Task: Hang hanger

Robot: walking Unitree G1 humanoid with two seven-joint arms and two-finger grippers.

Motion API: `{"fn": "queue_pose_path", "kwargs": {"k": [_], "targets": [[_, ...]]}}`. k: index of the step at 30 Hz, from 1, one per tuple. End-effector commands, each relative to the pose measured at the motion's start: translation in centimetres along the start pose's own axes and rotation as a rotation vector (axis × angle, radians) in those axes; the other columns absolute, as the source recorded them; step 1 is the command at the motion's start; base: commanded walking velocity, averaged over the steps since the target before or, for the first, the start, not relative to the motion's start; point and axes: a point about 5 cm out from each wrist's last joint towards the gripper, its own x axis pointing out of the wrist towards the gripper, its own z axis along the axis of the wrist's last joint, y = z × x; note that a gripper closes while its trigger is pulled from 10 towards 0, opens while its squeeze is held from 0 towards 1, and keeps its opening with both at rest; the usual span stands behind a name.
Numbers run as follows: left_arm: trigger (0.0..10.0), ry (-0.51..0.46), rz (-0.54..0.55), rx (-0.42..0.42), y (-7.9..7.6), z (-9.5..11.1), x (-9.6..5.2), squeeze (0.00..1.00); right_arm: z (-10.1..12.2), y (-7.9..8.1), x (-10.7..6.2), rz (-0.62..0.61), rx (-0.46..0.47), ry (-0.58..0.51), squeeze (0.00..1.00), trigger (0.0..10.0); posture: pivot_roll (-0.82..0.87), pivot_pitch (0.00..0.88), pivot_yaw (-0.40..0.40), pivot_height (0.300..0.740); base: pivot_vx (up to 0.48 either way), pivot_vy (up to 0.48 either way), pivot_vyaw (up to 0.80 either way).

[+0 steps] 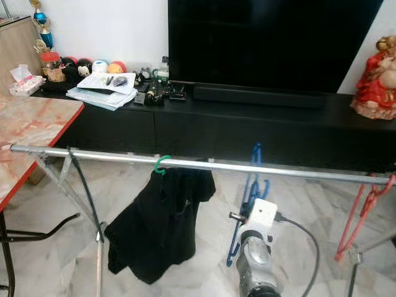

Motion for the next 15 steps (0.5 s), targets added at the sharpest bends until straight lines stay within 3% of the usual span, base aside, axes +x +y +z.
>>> {"fn": "queue_pose_path", "kwargs": {"k": [1, 5, 15], "targets": [[10.0, 0.034, -0.009, -0.005, -0.3, -1.1, -0.2, 0.00, 0.9, -0.4, 0.3, -0.042, 0.027, -0.034, 0.00, 10.0, 0.10, 0.000, -0.043, 0.740, 0.000, 0.000, 0.00], [10.0, 0.029, -0.016, -0.001, -0.3, -0.7, -0.1, 0.00, 1.4, -0.3, 0.6, -0.057, 0.041, -0.022, 0.00, 10.0, 0.10, 0.000, -0.045, 0.740, 0.000, 0.000, 0.00], [10.0, -0.006, -0.062, -0.001, -2.7, 0.8, 0.5, 0.00, 2.8, -0.2, 1.6, -0.074, 0.030, 0.013, 0.00, 10.0, 0.11, 0.003, -0.046, 0.740, 0.000, 0.000, 0.00]]}}
